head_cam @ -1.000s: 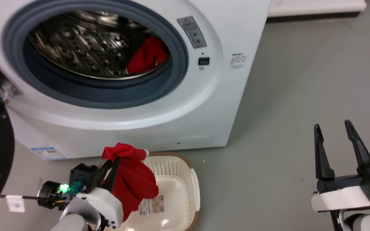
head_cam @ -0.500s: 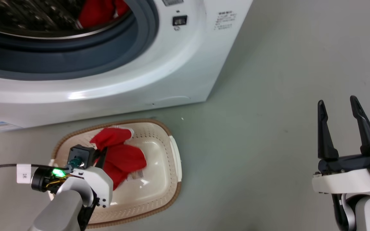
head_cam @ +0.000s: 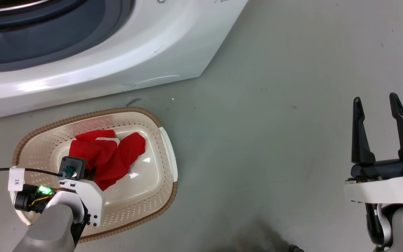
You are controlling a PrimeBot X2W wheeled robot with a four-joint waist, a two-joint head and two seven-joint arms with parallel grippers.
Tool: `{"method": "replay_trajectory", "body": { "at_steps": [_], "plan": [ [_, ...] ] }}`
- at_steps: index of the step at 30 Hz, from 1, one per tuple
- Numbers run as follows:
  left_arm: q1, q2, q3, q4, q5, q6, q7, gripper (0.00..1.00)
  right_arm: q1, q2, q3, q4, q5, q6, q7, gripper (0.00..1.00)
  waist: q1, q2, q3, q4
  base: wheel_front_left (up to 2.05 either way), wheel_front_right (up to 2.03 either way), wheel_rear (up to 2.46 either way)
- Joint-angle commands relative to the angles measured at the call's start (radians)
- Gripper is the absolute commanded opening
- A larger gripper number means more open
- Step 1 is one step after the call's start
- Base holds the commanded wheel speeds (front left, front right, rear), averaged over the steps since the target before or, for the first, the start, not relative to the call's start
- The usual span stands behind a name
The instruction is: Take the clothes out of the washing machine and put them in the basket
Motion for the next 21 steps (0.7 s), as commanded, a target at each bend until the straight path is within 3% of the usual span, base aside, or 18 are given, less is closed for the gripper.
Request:
{"method": "replay_trajectory", "body": {
  "at_steps": [1, 5, 6, 7, 8, 21],
  "plan": [
    [-0.018, -0.001, -0.005, 0.008, 0.006, -0.005, -0.004, 0.00, -0.017, 0.001, -0.001, -0.004, 0.004, -0.001, -0.002, 1.00, -0.0002, 0.0000, 0.009, -0.006, 0.00, 0.00, 0.00],
    [-0.031, -0.009, 0.003, 0.031, 0.004, -0.007, -0.004, 0.00, -0.022, 0.001, -0.006, -0.006, 0.007, -0.001, -0.002, 1.00, -0.0002, 0.0000, 0.020, -0.002, 0.00, 0.00, 0.00],
    [-0.037, -0.010, 0.004, 0.025, 0.011, 0.001, -0.004, 0.08, -0.022, 0.001, -0.008, -0.004, 0.006, -0.001, -0.002, 1.00, -0.0002, 0.0000, 0.020, 0.000, 0.00, 0.00, 0.00],
    [-0.039, -0.009, 0.006, 0.015, 0.018, 0.010, -0.004, 0.66, -0.022, 0.001, -0.011, -0.002, 0.003, -0.001, -0.003, 1.00, -0.0002, 0.0000, 0.018, 0.004, 0.00, 0.00, 0.00],
    [-0.036, -0.008, 0.006, 0.006, 0.026, 0.020, -0.004, 1.00, -0.021, 0.001, -0.011, 0.002, 0.001, -0.001, -0.002, 1.00, -0.0002, 0.0000, 0.014, 0.008, 0.00, 0.00, 0.00],
    [0.090, -0.046, 0.044, -0.111, 0.070, 0.005, -0.004, 1.00, 0.014, 0.001, -0.017, 0.039, -0.028, -0.001, -0.002, 1.00, -0.0002, 0.0000, -0.157, 0.072, 0.00, 0.00, 0.00]
  ]
}}
